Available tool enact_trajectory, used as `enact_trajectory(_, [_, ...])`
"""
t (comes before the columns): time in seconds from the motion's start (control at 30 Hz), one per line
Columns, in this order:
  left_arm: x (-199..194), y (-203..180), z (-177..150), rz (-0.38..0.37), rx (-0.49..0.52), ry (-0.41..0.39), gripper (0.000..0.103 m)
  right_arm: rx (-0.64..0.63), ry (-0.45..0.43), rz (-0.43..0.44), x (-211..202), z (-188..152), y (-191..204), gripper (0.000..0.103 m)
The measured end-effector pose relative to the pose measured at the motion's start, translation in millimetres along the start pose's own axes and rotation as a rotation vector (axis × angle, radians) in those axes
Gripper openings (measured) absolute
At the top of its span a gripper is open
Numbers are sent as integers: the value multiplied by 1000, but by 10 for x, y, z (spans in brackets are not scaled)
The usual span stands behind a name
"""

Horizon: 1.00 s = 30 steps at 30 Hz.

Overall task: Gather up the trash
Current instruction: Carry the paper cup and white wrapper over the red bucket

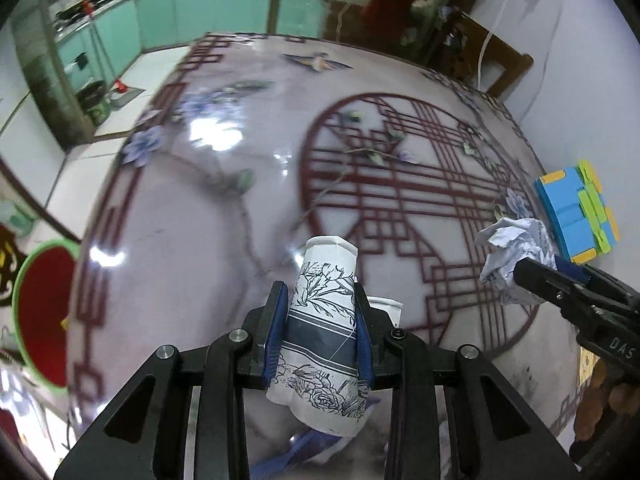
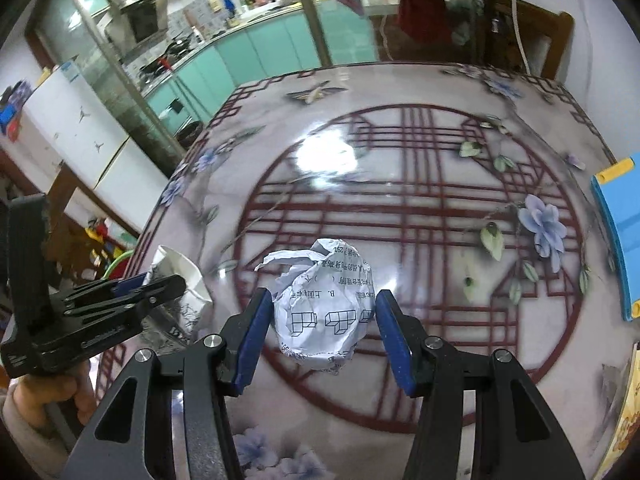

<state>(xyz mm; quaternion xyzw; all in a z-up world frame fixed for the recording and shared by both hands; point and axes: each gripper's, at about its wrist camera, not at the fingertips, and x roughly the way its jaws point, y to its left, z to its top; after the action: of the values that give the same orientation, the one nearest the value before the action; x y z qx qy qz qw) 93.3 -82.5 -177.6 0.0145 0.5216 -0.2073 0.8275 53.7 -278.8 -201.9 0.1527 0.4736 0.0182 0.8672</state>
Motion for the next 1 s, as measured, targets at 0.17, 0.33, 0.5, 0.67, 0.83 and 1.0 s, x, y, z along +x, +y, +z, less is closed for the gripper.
enact_trajectory(0.17, [-171, 284, -121, 23, -55, -22, 30, -50, 8, 29, 28, -47, 328, 52])
enact_trajectory(0.33, [-290, 545, -222, 36, -94, -37, 30, -98, 15, 50, 65, -69, 657, 52])
enact_trajectory(0.5, [-371, 779, -282, 39, -122, -50, 30, -135, 25, 60, 114, -84, 963, 52])
enact_trajectory(0.67, [-404, 995, -295, 35, -140, -52, 30, -160, 35, 56, 149, -106, 1226, 52])
enact_trajectory(0.83, [-389, 1169, -302, 38, -130, -42, 30, -158, 37, 46, 172, -118, 1398, 52])
enact_trajectory(1.0, [-419, 1317, -266, 36, -123, -49, 30, -145, 29, 38, 188, -112, 1557, 52])
